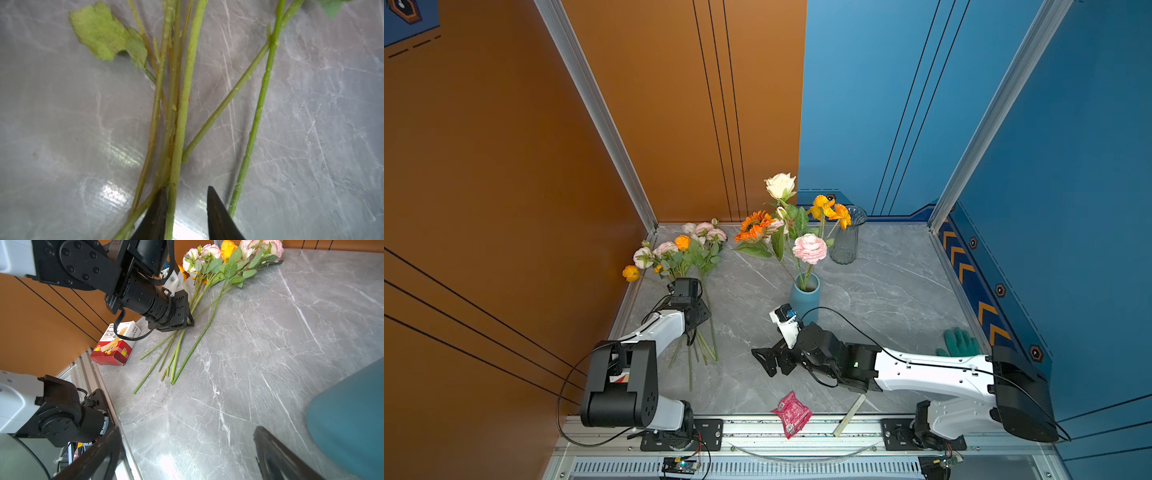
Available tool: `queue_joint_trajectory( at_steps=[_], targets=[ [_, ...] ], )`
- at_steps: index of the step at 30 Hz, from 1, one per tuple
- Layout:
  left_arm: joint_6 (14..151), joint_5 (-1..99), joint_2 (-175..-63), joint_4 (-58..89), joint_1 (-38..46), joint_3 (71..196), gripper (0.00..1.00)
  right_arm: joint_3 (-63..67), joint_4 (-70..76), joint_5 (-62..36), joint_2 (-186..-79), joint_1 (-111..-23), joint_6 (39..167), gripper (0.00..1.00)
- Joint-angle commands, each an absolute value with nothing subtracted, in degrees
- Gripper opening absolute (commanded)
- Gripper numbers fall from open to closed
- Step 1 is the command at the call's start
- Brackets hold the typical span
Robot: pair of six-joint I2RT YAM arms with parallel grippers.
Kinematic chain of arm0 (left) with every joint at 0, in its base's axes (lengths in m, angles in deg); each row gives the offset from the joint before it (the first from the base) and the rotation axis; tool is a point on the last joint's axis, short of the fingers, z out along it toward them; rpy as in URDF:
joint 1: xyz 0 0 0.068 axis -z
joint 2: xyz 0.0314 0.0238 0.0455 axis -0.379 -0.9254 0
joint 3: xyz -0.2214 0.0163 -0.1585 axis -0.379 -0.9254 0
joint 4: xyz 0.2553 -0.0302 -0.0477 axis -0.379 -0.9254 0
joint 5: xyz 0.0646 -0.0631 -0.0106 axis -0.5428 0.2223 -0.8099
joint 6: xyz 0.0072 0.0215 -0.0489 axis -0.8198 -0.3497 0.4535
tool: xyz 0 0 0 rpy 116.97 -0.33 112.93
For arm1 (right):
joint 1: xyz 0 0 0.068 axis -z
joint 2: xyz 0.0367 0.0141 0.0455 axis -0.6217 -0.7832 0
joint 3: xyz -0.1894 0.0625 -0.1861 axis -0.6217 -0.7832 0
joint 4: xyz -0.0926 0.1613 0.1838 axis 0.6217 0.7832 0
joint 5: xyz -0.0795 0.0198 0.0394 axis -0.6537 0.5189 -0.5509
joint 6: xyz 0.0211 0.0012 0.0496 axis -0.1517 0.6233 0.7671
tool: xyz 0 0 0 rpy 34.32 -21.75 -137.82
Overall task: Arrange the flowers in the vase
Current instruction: 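Close the left gripper on the bundled green stems in the pile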
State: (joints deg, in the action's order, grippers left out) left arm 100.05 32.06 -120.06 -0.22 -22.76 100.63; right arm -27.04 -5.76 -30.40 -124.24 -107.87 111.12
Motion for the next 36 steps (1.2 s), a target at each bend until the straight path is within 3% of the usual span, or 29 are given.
queue_joint_trajectory(
  at_steps=[1, 15, 19, 36],
  targets=[
    [100.7, 30.7, -121.2, -0.7, -23.4, 100.6, 0.33, -25.7, -6.0, -29.4, -124.5, -107.7, 111.5, 1.00],
    [100.4, 32.3, -124.9, -3.5, -23.8, 102.9, 0.24, -25.9, -5.8, -29.6, -124.3, -107.4, 111.5, 1.00],
    [100.4, 35.4, -125.4, -3.4, -24.4, 103.4, 0.00, -26.2, -5.5, -29.7, -123.9, -107.5, 111.5, 1.00],
    [104.2, 56.6, -100.8, -9.0, -24.5, 103.9, 0.00, -25.4, -5.9, -29.5, -124.2, -106.6, 111.0, 1.00]
  ],
)
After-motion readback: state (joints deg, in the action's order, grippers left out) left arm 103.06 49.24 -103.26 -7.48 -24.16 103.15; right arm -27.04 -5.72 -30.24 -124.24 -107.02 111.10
